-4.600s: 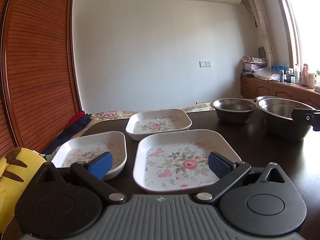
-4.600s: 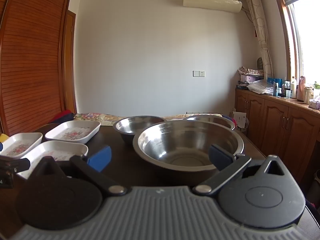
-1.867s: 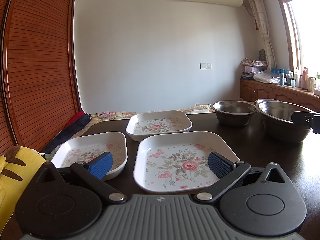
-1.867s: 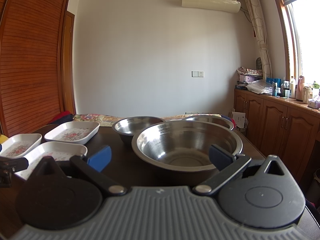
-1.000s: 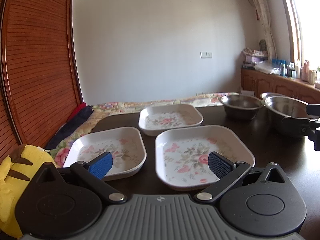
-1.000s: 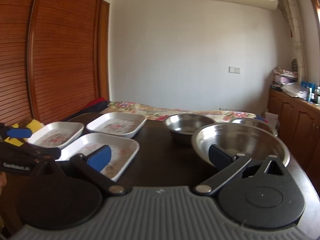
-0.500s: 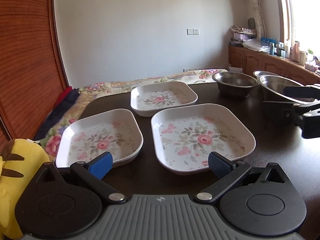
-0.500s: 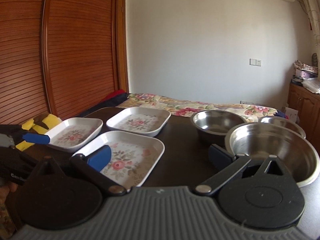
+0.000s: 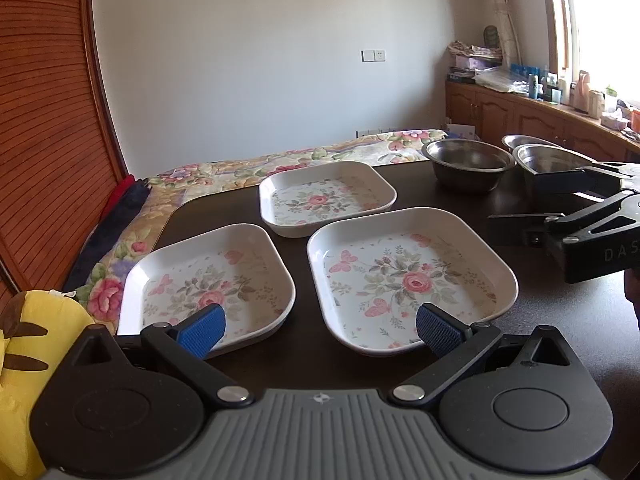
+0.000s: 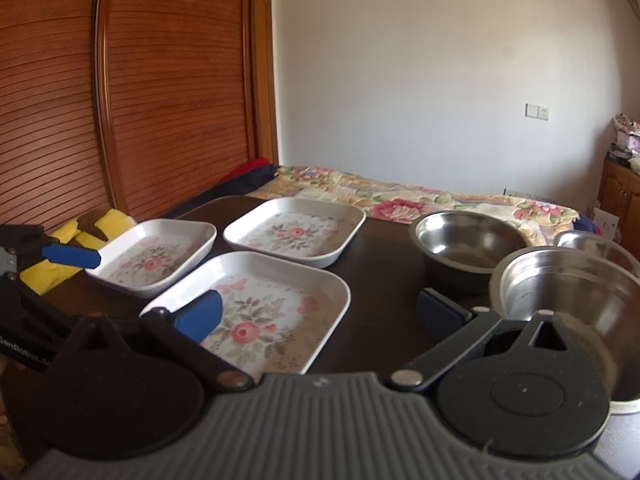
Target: Organize plates and bowls
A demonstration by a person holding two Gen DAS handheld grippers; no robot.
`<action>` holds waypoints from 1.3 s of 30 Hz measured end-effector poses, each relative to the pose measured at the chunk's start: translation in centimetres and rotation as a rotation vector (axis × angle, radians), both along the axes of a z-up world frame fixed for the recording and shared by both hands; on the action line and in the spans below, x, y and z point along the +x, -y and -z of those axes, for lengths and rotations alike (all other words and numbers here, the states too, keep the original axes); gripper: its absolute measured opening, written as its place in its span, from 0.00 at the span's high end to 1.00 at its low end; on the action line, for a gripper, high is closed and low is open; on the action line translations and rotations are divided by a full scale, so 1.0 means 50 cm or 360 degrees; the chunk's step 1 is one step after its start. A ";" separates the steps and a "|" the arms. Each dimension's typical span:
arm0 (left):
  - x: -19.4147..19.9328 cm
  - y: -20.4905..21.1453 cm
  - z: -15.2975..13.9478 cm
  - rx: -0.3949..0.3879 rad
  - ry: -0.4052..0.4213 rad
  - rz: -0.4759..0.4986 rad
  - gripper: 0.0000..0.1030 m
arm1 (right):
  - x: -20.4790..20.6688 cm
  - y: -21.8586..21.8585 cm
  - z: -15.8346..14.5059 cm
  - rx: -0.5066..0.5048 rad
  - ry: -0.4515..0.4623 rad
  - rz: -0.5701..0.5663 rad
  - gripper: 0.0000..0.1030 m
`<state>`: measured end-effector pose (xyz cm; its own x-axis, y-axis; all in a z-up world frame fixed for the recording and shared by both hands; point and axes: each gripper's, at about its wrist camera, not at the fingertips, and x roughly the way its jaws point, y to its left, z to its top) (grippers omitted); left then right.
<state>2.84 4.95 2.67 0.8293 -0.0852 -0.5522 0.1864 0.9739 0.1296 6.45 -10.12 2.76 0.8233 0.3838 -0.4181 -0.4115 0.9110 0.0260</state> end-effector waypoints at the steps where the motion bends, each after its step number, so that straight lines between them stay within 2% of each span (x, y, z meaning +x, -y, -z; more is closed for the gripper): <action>1: 0.002 -0.001 0.000 0.0001 -0.0002 -0.0003 0.00 | 0.003 -0.002 0.001 -0.0006 -0.0007 -0.0007 0.00; 3: 0.006 -0.006 0.000 -0.0031 -0.0012 0.0004 0.01 | 0.008 -0.005 0.001 -0.0018 -0.0017 -0.0023 0.00; 6: 0.014 -0.023 0.002 -0.0165 -0.0047 0.0022 0.10 | 0.016 -0.010 0.004 -0.0045 -0.0042 -0.0040 0.01; 8: 0.020 -0.028 0.004 -0.0216 -0.0072 0.0020 0.21 | 0.020 -0.010 0.007 -0.0057 -0.0063 -0.0051 0.05; 9: 0.022 -0.030 0.006 -0.0224 -0.0077 0.0022 0.25 | 0.023 -0.011 0.009 -0.0063 -0.0077 -0.0058 0.13; 11: 0.026 -0.030 0.011 -0.0238 -0.0085 0.0020 0.38 | 0.028 -0.010 0.013 -0.0068 -0.0108 -0.0062 0.16; 13: 0.030 -0.033 0.016 -0.0274 -0.0103 0.0023 0.47 | 0.032 -0.009 0.017 -0.0075 -0.0124 -0.0060 0.18; 15: 0.034 -0.034 0.021 -0.0305 -0.0125 0.0026 0.57 | 0.037 -0.009 0.020 -0.0082 -0.0146 -0.0056 0.23; 17: 0.037 -0.035 0.024 -0.0324 -0.0146 0.0019 0.73 | 0.042 -0.007 0.023 -0.0079 -0.0175 -0.0055 0.28; 18: 0.039 -0.034 0.027 -0.0326 -0.0158 0.0011 0.75 | 0.043 -0.006 0.024 -0.0076 -0.0188 -0.0060 0.33; 22: 0.044 -0.034 0.034 -0.0339 -0.0176 0.0002 0.80 | 0.049 -0.009 0.030 -0.0092 -0.0221 -0.0066 0.42; 28: 0.053 -0.031 0.037 -0.0337 -0.0190 -0.0006 0.81 | 0.063 -0.002 0.039 -0.0083 -0.0295 -0.0073 0.53; 30: 0.059 -0.030 0.039 -0.0338 -0.0197 -0.0007 0.81 | 0.067 -0.002 0.043 -0.0089 -0.0315 -0.0072 0.60; 36: 0.074 -0.024 0.042 -0.0335 -0.0199 -0.0008 0.81 | 0.066 0.001 0.043 -0.0077 -0.0332 -0.0094 0.71; 39: 0.080 -0.021 0.043 -0.0332 -0.0195 -0.0008 0.81 | 0.065 0.003 0.043 -0.0071 -0.0337 -0.0101 0.72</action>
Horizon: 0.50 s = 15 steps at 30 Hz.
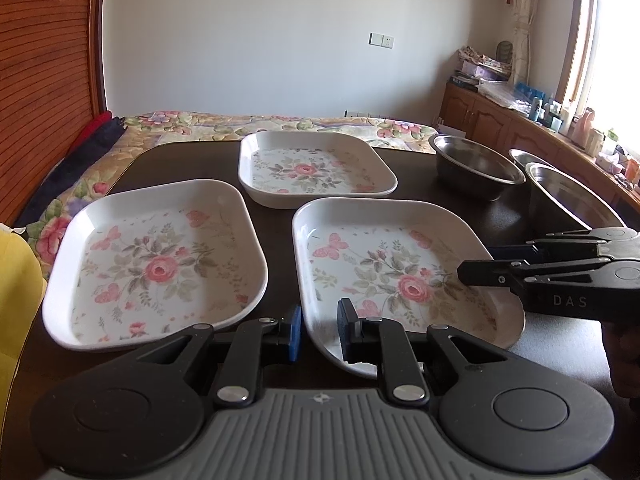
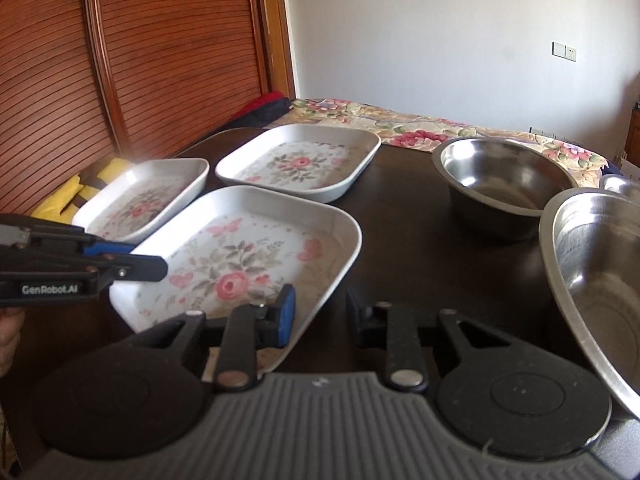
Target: Organize plates and bowls
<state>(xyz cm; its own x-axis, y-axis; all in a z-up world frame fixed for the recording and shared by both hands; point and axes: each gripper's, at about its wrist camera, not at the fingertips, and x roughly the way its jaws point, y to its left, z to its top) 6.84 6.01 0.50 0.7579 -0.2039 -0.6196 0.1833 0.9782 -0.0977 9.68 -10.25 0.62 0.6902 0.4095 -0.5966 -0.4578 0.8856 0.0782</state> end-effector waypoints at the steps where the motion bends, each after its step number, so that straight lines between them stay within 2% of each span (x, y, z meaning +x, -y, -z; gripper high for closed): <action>1: 0.002 0.000 0.001 0.0000 0.0002 0.0001 0.81 | -0.001 0.000 0.000 0.0003 0.0000 0.0000 0.72; 9: 0.007 0.002 0.005 0.0020 0.0028 -0.0013 0.81 | -0.002 0.001 0.000 0.0030 -0.0007 -0.0021 0.78; 15: 0.001 -0.004 0.002 -0.0008 0.0016 -0.0023 0.91 | -0.003 0.011 -0.001 0.0083 -0.0029 0.0014 0.80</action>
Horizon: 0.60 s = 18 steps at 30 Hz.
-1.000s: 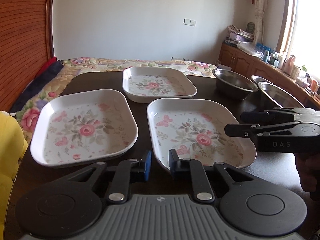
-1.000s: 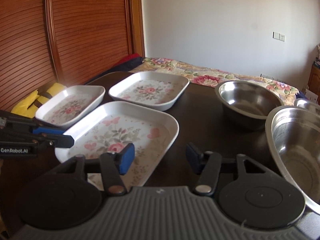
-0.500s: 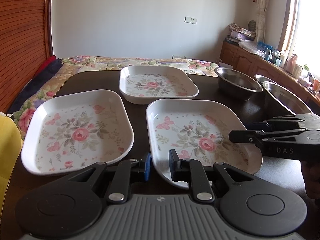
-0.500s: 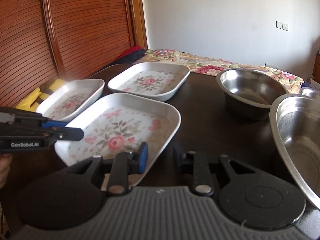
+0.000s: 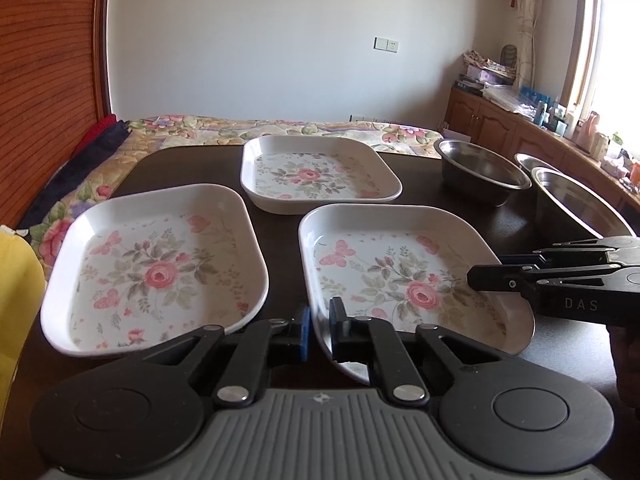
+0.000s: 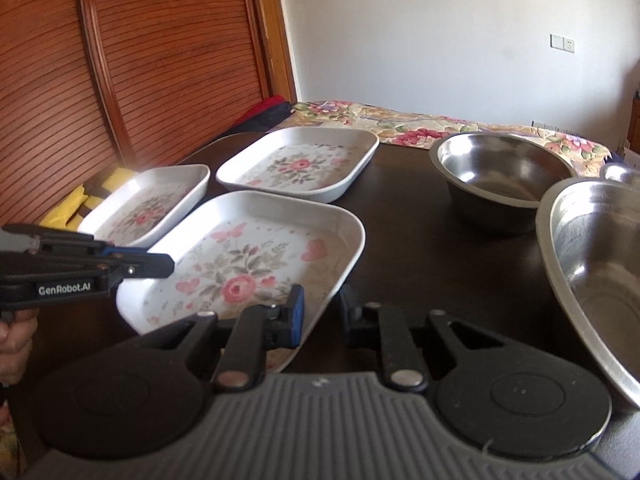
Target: Organize plates and bowls
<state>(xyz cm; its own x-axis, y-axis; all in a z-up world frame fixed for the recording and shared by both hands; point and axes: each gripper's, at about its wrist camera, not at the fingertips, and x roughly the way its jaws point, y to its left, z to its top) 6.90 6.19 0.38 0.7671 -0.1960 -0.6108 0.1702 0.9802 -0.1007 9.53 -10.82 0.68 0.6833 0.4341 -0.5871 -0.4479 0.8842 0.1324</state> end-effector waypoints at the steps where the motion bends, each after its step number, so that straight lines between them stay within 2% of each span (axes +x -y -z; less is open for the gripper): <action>1: -0.002 0.000 0.000 -0.0007 -0.0002 0.0001 0.91 | 0.000 0.002 0.000 0.0012 -0.0005 0.0004 0.80; 9: -0.030 0.003 -0.012 -0.0076 0.0025 0.0008 0.91 | -0.012 0.016 -0.006 0.0058 0.0014 0.0046 0.85; 18: -0.071 0.007 -0.025 -0.0106 0.0046 0.0026 0.91 | -0.048 0.028 -0.016 0.0074 0.0029 0.0059 0.86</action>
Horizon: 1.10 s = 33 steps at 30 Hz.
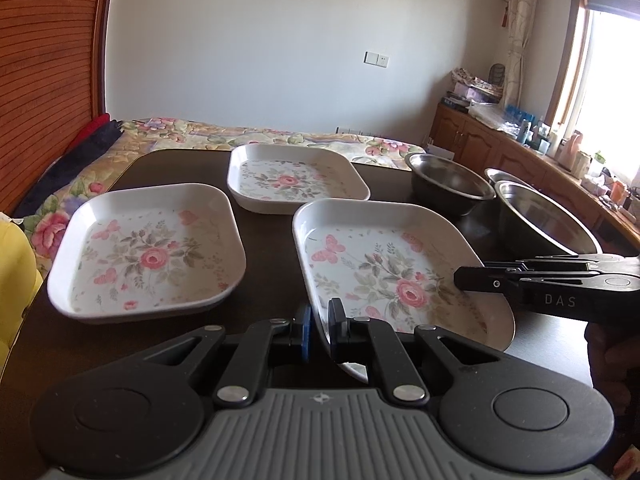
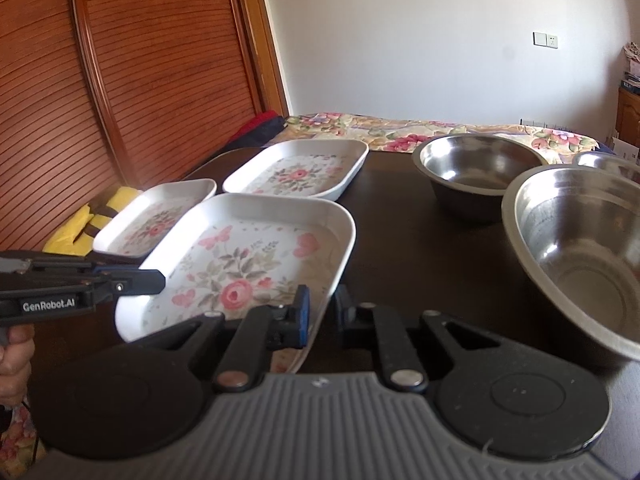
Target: Organize plates and bowls
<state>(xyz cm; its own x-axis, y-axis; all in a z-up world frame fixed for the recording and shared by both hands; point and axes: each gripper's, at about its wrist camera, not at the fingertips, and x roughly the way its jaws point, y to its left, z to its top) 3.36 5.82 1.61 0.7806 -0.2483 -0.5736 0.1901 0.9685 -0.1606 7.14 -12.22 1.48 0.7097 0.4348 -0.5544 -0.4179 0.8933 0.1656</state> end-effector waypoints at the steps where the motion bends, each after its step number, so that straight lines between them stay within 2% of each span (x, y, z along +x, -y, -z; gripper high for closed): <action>1: -0.006 0.000 -0.001 -0.0004 0.0000 0.0002 0.91 | -0.007 0.001 -0.001 0.0000 0.0001 0.0002 0.86; 14: -0.092 0.005 0.005 -0.0012 -0.0020 0.0063 0.91 | -0.096 0.004 0.005 -0.0028 -0.0018 -0.0001 0.86; 25: -0.131 -0.005 0.007 0.0020 -0.0029 0.0073 0.91 | -0.115 0.002 0.004 -0.0053 -0.0023 -0.0047 0.86; 33: -0.131 -0.016 0.020 0.0017 -0.0056 0.0051 0.91 | -0.117 -0.006 0.008 -0.0058 -0.0048 -0.0074 0.84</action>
<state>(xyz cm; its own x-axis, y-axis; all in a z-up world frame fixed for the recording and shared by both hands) -3.18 6.62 0.64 0.7517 -0.2663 -0.6034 0.2152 0.9638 -0.1573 1.28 -11.93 1.06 0.6719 0.4464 -0.5910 -0.4547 0.8785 0.1466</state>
